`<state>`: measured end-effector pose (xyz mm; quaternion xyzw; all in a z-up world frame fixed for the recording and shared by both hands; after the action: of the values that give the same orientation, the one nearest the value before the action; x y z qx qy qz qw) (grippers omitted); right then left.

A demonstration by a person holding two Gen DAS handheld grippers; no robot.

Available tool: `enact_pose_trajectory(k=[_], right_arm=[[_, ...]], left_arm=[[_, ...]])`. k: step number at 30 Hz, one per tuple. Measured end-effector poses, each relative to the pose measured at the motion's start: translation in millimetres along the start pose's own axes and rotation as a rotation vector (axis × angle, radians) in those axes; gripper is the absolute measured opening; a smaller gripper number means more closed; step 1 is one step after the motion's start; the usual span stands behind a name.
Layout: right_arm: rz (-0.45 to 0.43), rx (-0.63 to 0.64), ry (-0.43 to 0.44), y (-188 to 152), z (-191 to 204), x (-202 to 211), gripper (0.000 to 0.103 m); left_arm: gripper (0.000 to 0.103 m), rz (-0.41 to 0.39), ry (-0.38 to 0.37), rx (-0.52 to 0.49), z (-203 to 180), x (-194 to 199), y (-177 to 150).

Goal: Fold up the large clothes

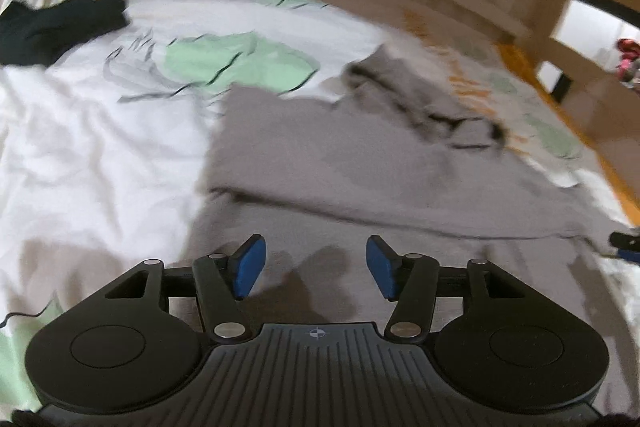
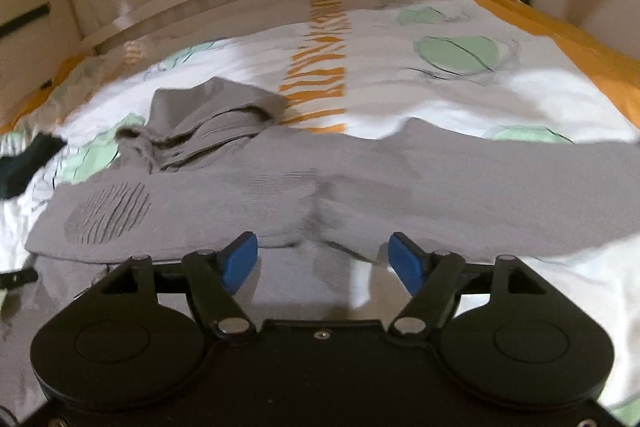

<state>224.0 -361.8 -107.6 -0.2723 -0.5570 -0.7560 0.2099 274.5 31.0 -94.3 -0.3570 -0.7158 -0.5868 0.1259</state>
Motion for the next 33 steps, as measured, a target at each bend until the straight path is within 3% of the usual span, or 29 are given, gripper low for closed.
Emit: enact_pose_trajectory(k=[7,16,22,27,31,33], right_arm=[[-0.008,-0.189,-0.076,7,-90,27,0.075],[-0.048,-0.291,-0.207,14,-188,54,0.076],[-0.065,-0.322,-0.259,14,-225,62,0.076],[-0.065,-0.345,-0.278,11,-246,61,0.076],[-0.075,-0.372,-0.271,12,-259,57,0.076],[-0.090,-0.395,-0.263,15,-267,54,0.076]], left_arm=[[0.054,-0.036,-0.124,-0.089,-82,-13,33],[0.054,0.032,-0.212,-0.181,-182,-98,40],[0.054,0.061,-0.180,-0.216,-213,-145,38],[0.055,0.154,-0.125,-0.244,-220,-180,19],[0.058,0.104,-0.092,-0.351,-222,-182,3],[0.058,0.084,-0.089,-0.357,-221,-179,-1]])
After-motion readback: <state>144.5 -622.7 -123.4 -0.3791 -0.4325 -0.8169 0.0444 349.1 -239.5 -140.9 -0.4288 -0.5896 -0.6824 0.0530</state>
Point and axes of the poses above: each gripper's, at about its wrist camera, not at the fingertips, and x roughly against the way its jaws point, z to its left, y to its top, the point moved 7 cm from there along -x, roughly the way its jaws point, and after that the axes turned 5 degrees about -y, right-handed, at the moved point
